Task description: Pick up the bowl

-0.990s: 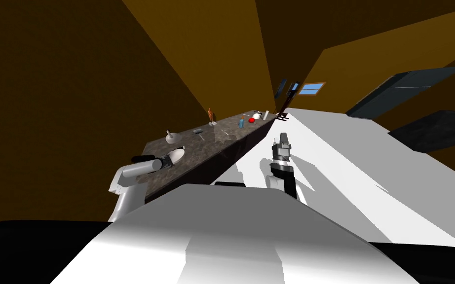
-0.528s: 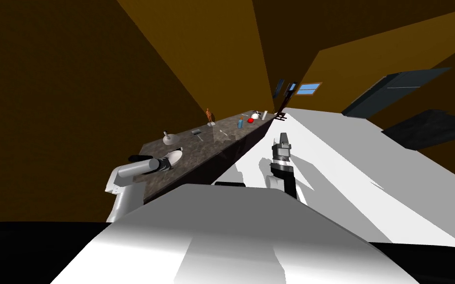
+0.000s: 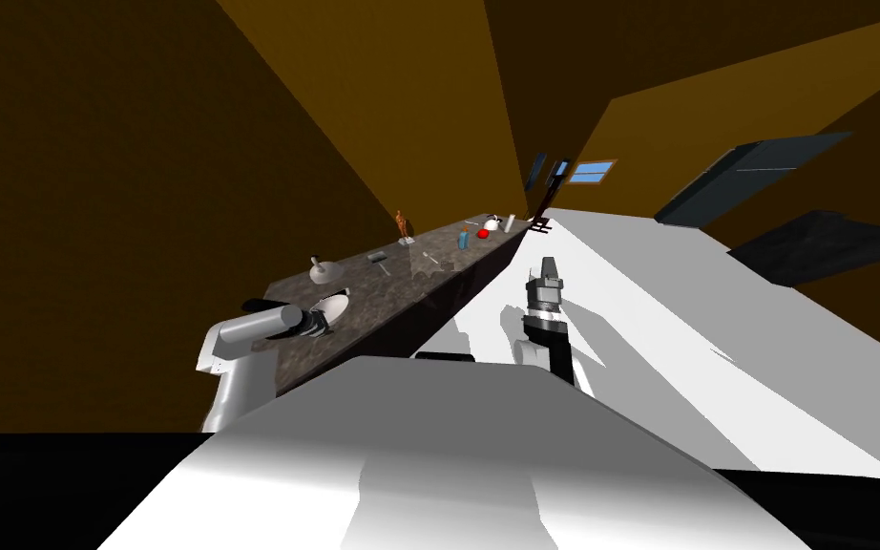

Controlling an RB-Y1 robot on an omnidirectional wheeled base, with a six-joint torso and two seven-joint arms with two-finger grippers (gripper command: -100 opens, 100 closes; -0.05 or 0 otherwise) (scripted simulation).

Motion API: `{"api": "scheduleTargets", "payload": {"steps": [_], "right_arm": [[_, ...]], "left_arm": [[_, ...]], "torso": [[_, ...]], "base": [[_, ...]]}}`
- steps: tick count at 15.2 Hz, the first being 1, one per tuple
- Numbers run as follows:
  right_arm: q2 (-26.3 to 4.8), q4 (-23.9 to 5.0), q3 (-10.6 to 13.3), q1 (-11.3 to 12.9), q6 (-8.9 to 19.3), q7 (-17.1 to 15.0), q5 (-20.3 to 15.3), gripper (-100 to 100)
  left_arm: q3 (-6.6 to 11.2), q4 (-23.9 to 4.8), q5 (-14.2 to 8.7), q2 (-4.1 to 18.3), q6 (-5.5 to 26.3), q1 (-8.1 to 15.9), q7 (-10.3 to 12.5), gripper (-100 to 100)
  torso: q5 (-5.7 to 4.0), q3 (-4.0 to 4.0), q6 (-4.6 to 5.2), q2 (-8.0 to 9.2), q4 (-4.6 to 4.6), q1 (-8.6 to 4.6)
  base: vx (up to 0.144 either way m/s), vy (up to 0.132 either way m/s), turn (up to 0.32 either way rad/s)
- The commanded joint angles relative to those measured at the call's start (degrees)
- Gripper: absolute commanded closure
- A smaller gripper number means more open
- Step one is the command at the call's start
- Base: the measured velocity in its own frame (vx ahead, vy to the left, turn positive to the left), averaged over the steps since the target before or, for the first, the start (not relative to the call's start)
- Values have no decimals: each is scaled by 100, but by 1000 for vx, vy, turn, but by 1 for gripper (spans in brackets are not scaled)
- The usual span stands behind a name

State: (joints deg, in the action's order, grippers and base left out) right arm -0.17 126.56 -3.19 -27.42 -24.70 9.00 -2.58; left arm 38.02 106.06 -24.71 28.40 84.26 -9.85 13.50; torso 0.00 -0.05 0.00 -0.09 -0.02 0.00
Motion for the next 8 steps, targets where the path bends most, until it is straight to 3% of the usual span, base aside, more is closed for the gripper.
{"api": "scheduleTargets", "payload": {"steps": [1,5,8], "right_arm": [[0,0,0,0,0,0,0,0],[0,0,0,0,0,0,0,0],[0,0,0,0,0,0,0,0]], "left_arm": [[47,-27,-20,3,178,27,11,-100],[196,-136,-94,29,633,122,30,-100],[247,-174,-120,37,789,155,37,-100]], "torso": [[0,0,0,0,0,0],[0,-1,0,-1,0,1],[0,-1,-1,-2,-1,0]], "base": [[24,3,-37],[32,5,-39],[30,4,-23]]}}
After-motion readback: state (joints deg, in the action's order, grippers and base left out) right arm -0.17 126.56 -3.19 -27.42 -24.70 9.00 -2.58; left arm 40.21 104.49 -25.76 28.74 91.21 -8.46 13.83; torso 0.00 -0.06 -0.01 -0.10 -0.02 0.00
